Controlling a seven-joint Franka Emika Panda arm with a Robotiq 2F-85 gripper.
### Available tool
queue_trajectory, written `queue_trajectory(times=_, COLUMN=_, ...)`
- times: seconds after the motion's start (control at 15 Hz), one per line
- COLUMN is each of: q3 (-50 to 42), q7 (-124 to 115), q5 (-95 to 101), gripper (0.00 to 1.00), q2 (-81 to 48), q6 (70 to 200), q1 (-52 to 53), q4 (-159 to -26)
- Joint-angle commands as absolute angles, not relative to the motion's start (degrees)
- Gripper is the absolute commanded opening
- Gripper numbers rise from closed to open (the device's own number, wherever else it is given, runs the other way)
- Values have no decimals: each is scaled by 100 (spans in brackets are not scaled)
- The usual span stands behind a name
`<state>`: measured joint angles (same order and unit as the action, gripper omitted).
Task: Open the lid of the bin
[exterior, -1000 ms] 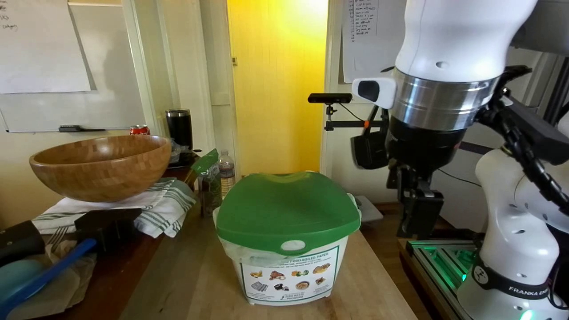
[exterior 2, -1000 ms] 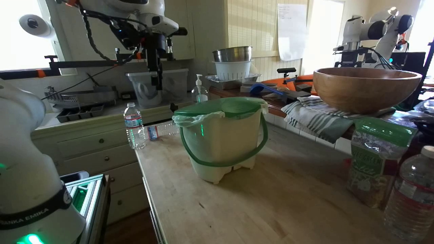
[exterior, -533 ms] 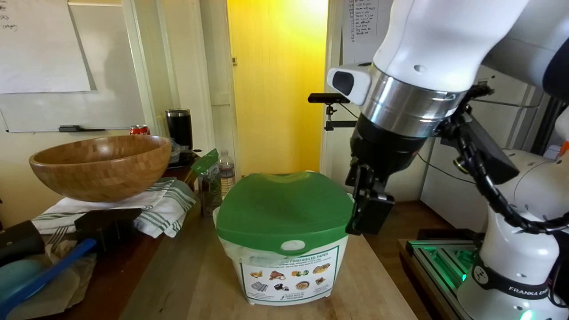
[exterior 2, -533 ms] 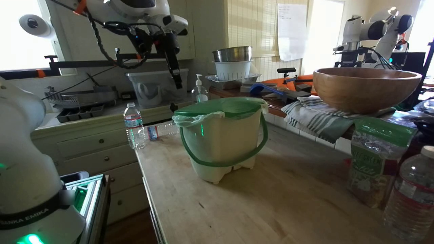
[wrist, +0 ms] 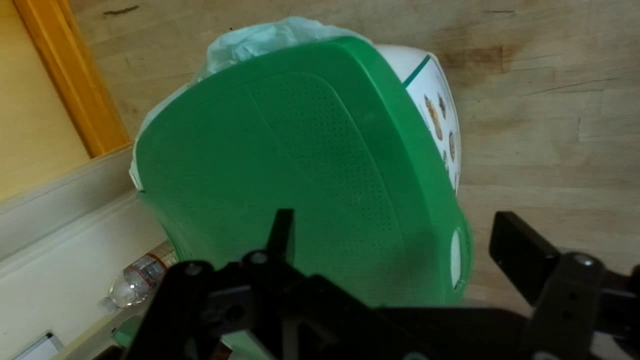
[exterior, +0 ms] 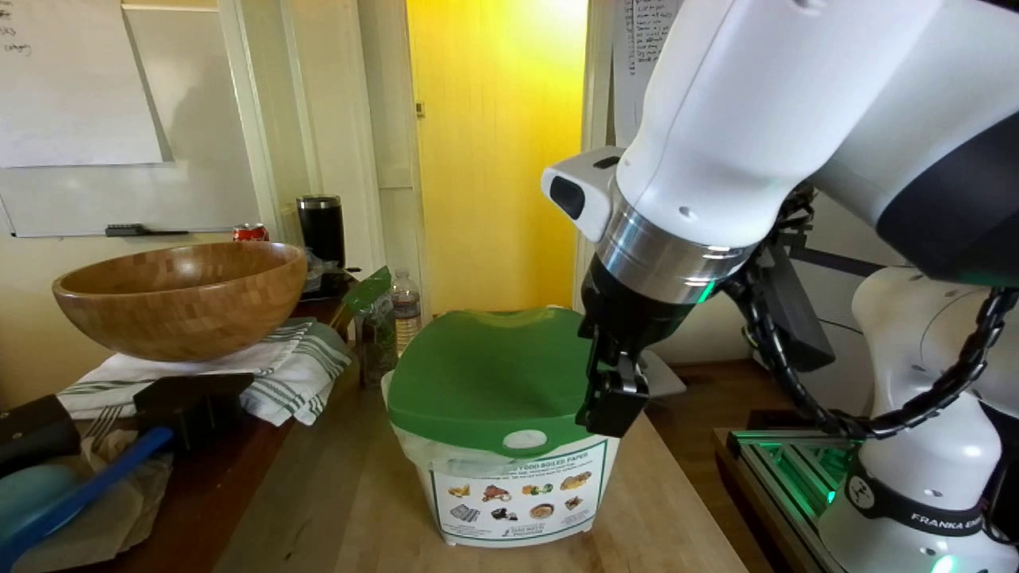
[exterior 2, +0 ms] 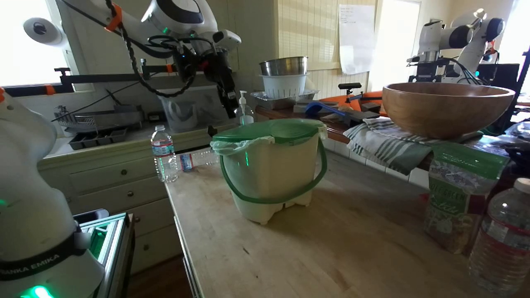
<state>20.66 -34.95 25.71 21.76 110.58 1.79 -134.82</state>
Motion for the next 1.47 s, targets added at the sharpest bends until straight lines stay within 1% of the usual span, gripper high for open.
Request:
queue_trajectory(times=0.0, q3=1941, q7=-3534, q5=2634, gripper=100, q2=2101, q6=11021, q1=325, q4=-13459)
queue_trajectory(times=0.73, q3=1807, q7=-3455, q5=2774, gripper=100, q2=1534, q6=11352, q1=366, q4=-13327)
queue_trajectory(times=1.4, q3=1804, q7=-3378, q5=3629, gripper=100, q2=1146, q6=11307, q1=553, q4=-13130)
